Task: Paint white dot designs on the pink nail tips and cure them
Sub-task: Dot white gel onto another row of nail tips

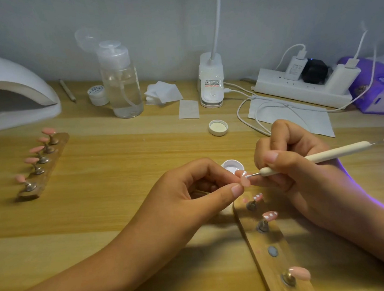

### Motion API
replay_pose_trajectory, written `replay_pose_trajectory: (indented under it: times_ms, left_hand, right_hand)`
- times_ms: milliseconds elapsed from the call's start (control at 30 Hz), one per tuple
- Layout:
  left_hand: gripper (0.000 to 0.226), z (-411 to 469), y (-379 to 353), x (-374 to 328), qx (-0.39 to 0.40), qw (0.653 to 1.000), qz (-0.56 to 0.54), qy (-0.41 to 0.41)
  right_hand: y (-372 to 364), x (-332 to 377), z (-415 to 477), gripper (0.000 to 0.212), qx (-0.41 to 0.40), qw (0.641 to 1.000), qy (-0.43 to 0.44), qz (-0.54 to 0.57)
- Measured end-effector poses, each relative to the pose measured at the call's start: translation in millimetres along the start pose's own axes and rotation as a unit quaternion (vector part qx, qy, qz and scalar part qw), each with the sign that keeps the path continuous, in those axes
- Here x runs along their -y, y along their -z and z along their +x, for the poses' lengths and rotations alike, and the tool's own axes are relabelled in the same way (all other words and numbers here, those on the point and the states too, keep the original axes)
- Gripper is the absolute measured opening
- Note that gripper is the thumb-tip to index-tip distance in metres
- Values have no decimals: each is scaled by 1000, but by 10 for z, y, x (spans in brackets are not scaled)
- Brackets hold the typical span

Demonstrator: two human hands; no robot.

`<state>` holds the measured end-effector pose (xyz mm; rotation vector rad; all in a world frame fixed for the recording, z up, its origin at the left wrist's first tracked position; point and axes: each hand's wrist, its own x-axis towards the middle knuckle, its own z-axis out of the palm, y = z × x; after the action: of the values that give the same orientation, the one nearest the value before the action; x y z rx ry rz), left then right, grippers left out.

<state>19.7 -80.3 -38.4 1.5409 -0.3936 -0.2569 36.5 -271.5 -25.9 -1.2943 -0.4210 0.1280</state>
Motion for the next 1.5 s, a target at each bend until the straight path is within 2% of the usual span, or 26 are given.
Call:
replay_pose_trajectory:
  times_ms: [633,767,967,1067,1267,1500]
  left_hand:
    - [7,1,3,5,-4,1000,0,-1]
    - [7,-3,3,-16,-9,1000,-16,-1]
    - [4,14,21,-46,-54,995,-80,0]
    - [8,25,33,-40,-70,993,-93,8]
    - [10,29,43,-25,-75,993,-88,14]
    - [11,26,40,-34,-71,993,-93,11]
  right_hand:
    - [61,13,17,18,-5,1000,2,19]
    - [147,-5,67,22,-54,998,26,8]
    - [200,-23,73,25,-101,986,54,-122]
    - [146,-22,52,15,-120,968,80,-204]
    - [84,-84,24,15,-43,944,98,-312]
    - [67,-89,35,16,-16,928,99,-358]
